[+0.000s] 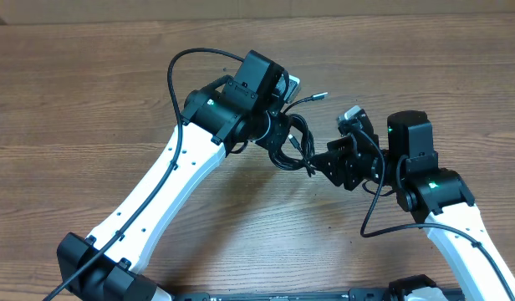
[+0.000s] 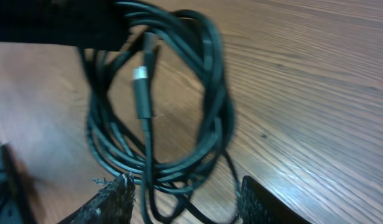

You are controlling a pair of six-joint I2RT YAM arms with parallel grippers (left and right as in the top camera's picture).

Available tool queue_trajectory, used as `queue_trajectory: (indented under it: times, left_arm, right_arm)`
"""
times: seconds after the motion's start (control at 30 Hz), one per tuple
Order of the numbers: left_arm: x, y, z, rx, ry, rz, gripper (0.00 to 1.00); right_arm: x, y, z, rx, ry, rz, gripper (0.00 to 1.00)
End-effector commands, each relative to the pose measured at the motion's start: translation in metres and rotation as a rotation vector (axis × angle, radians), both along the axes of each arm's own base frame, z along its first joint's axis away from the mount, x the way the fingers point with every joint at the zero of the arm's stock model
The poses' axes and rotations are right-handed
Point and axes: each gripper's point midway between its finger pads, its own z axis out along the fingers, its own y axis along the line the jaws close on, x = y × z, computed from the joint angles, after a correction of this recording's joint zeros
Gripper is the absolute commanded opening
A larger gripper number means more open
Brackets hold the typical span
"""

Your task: Untangle cables

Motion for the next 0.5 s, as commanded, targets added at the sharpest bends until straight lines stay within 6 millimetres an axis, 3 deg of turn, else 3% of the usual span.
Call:
queue_trajectory:
  times: [0.0, 0.23, 0.4, 0.47]
  left_arm:
    - [-0.004, -0.011, 0.019, -0.073, -0.01, -0.027, 0.04]
    - [0.001, -0.008, 0.02, -0.1, 0.018, 0.054, 0.04]
    - [-0.005, -0.023, 0.029, -0.196, 0.052, 0.015, 0.04]
    - [-0.005, -0.024, 0.029, -0.198, 0.054, 0.013, 0.04]
  right_arm:
    - [-0.006, 0.011, 0.015, 0.049, -0.051, 0.101, 0.52]
    - [-0.015, 0.013, 0.008, 0.028, -0.029, 0.13, 0.44]
    - [-0.02, 0.016, -0.005, -0.002, -0.004, 0.172, 0.42]
    - [-0.019, 0.017, -0.009, -0.005, 0.011, 0.172, 0.38]
